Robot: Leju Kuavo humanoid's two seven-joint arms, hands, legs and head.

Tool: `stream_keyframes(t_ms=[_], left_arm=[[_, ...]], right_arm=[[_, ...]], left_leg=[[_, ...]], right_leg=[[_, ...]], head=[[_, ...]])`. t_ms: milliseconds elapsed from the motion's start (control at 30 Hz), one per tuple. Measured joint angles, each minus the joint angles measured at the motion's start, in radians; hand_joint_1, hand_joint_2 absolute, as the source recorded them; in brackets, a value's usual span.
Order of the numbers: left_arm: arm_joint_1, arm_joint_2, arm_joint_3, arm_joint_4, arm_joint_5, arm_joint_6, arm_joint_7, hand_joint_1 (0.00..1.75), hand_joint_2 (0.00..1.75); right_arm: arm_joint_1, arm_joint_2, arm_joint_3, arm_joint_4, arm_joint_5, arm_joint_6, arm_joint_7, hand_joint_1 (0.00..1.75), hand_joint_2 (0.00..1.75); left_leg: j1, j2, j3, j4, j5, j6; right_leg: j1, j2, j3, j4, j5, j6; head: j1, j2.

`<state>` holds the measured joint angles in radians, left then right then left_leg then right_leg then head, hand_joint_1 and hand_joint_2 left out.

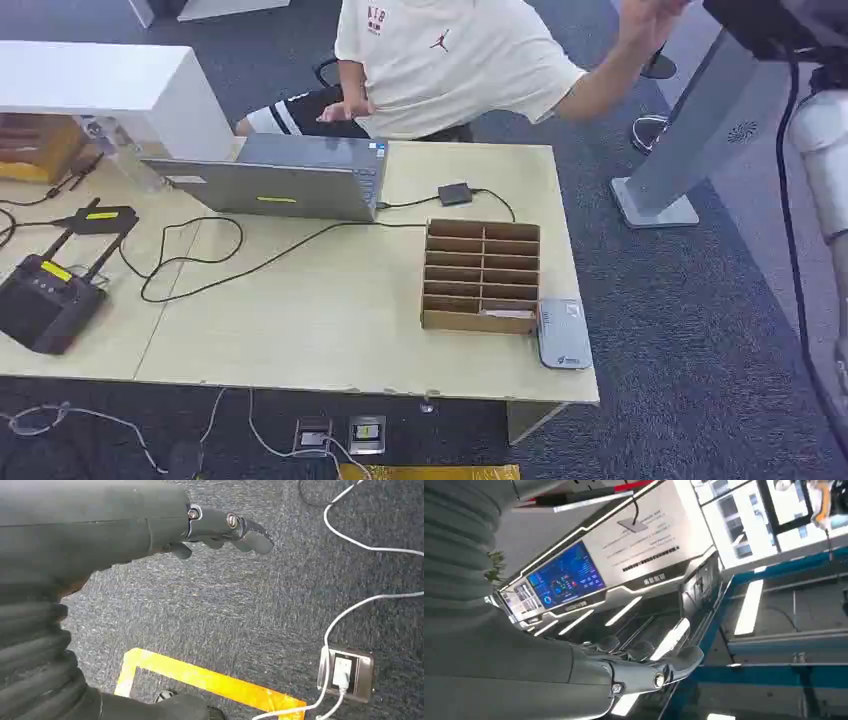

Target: Pass the card to the sensor for recognition and then transmit it.

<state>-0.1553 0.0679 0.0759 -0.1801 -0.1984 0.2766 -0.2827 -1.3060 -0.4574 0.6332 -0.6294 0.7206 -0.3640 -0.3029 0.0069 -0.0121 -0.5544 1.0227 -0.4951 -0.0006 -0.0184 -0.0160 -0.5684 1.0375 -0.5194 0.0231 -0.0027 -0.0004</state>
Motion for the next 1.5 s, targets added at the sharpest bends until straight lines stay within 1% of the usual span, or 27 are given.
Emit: stream_keyframes(t_ms=[200, 400, 633, 667, 700, 733, 900, 1133, 1500], left_arm=[[-0.005, 0.002, -0.022, -0.004, 0.000, -0.001, 0.003, 0.00, 1.75], [-0.006, 0.002, -0.036, -0.006, 0.005, -0.003, 0.005, 0.00, 1.75], [-0.006, 0.002, -0.046, -0.006, 0.012, -0.001, 0.010, 0.00, 1.75], [-0.006, 0.002, -0.049, -0.006, 0.015, -0.001, 0.010, 0.00, 1.75], [-0.006, 0.002, -0.051, -0.006, 0.015, 0.000, 0.010, 0.00, 1.75], [-0.006, 0.002, -0.052, -0.006, 0.020, 0.000, 0.010, 0.00, 1.75], [-0.005, 0.002, -0.053, -0.006, 0.026, 0.002, 0.010, 0.00, 1.75], [-0.001, 0.002, -0.057, -0.006, 0.034, 0.006, 0.010, 0.00, 1.75], [0.000, 0.002, -0.059, -0.006, 0.042, 0.010, 0.010, 0.00, 1.75]], right_arm=[[0.063, 0.003, 0.027, -0.013, 0.050, 0.020, 0.029, 0.00, 1.75], [0.129, 0.003, 0.048, -0.025, 0.058, 0.019, 0.068, 0.00, 1.75], [0.158, 0.002, 0.060, -0.032, 0.064, 0.013, 0.077, 0.00, 1.75], [0.160, 0.001, 0.060, -0.032, 0.066, 0.012, 0.076, 0.19, 1.75], [0.161, 0.000, 0.061, -0.032, 0.067, 0.012, 0.075, 1.59, 1.75], [0.163, 0.000, 0.063, -0.032, 0.066, 0.012, 0.071, 1.75, 1.75], [0.168, 0.000, 0.063, -0.032, 0.050, 0.020, 0.058, 1.75, 1.75], [0.169, 0.001, 0.063, -0.032, 0.034, 0.060, 0.053, 1.75, 1.75], [0.170, 0.006, 0.063, -0.032, 0.031, 0.068, 0.046, 1.75, 1.75]], left_leg=[[0.000, 0.001, 0.000, 0.000, 0.000, 0.000], [0.000, 0.002, 0.000, 0.000, 0.000, 0.000], [0.000, 0.002, 0.000, 0.000, 0.000, 0.000], [0.000, 0.002, 0.000, 0.000, 0.000, 0.000], [0.000, 0.003, 0.000, 0.000, 0.000, 0.000], [0.000, 0.003, 0.000, 0.000, 0.000, 0.000], [0.000, 0.003, 0.000, 0.000, 0.000, 0.000], [0.000, 0.003, 0.000, 0.000, 0.000, 0.000], [0.000, 0.003, -0.001, 0.000, 0.000, 0.000]], right_leg=[[0.000, 0.001, 0.000, 0.000, 0.000, 0.000], [0.000, 0.001, -0.001, 0.000, 0.000, 0.000], [0.000, 0.002, -0.001, 0.000, 0.000, -0.001], [0.000, 0.002, -0.001, 0.000, 0.000, -0.001], [0.000, 0.002, -0.001, 0.000, 0.000, -0.001], [0.000, 0.002, -0.001, 0.000, 0.000, -0.001], [0.000, 0.002, -0.001, 0.000, 0.000, -0.001], [0.000, 0.002, -0.001, 0.000, 0.000, -0.001], [0.000, 0.002, -0.001, 0.000, 0.000, -0.001]], head=[[0.000, 0.000], [0.000, 0.000], [0.000, 0.000], [0.000, 0.000], [0.000, 0.000], [0.000, 0.000], [0.000, 0.000], [0.000, 0.000], [0.000, 0.000]])
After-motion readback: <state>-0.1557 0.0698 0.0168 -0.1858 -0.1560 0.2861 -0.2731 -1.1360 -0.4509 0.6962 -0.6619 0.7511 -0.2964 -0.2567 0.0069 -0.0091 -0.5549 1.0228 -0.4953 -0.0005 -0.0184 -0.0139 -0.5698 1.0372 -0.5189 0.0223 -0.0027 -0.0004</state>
